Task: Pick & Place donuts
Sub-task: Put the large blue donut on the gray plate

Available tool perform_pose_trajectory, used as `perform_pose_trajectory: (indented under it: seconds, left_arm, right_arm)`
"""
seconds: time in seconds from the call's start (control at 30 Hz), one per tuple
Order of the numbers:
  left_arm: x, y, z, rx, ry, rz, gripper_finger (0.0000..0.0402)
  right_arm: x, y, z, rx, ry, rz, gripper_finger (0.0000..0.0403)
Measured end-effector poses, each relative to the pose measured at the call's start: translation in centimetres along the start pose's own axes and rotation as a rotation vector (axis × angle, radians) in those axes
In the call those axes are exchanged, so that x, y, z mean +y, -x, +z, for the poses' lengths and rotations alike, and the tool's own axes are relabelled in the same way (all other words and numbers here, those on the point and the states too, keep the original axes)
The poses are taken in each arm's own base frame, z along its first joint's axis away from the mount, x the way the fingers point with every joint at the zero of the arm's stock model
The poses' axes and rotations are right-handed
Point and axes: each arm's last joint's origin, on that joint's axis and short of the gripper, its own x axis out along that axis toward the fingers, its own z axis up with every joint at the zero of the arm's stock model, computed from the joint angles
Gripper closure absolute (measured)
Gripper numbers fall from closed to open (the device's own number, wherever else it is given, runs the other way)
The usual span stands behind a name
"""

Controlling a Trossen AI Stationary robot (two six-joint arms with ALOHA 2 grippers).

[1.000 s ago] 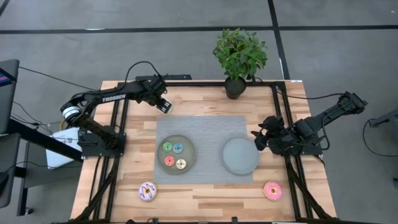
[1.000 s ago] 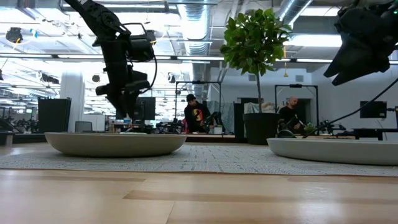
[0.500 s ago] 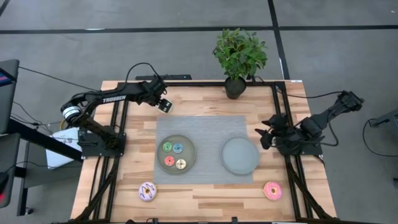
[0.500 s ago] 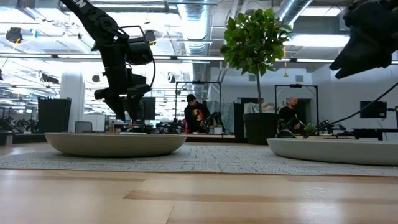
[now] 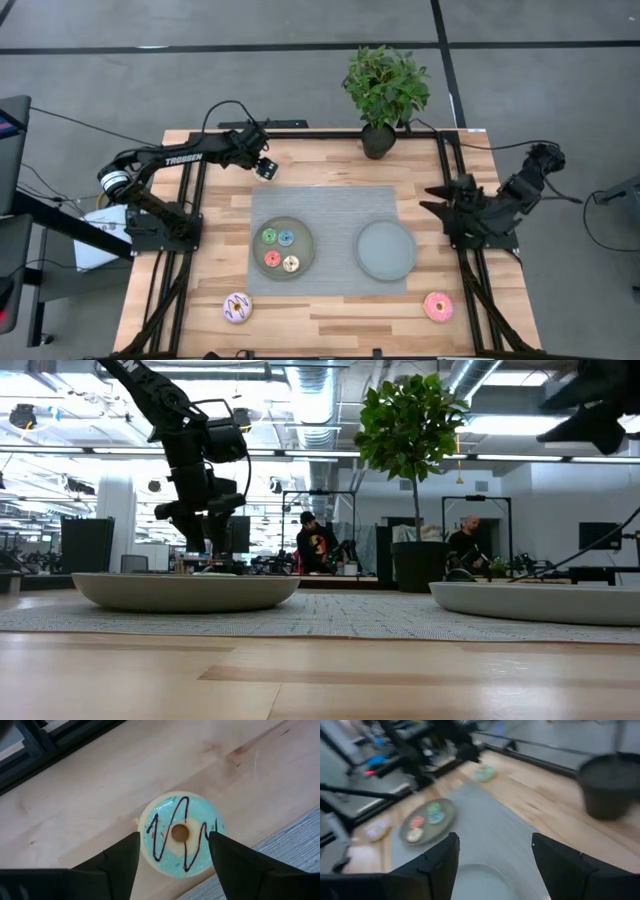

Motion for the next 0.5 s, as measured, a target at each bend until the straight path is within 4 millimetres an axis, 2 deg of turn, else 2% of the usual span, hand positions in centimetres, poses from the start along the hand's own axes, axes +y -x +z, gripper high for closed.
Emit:
perform_pose_trajectory:
  seconds: [0.13, 0.37, 0.5]
  left_arm:
    - [-0.1, 0.0, 0.1, -0.002, 0.001, -0.020, 0.0171]
    - [-0.1, 0.0, 0.1, -0.006, 0.002, -0.025, 0.0171]
    - [-0.1, 0.0, 0.4, -0.048, 0.008, -0.002, 0.0171]
  right_arm:
    - [0.7, -0.9, -0.9, -0.068, 0.038, 0.068, 0.0164]
    - [0.6, -3.6, -4.5, -0.109, 0.021, 0.028, 0.0164]
    - [0.2, -4.3, -5.0, -0.156, -0.033, 0.012, 0.0164]
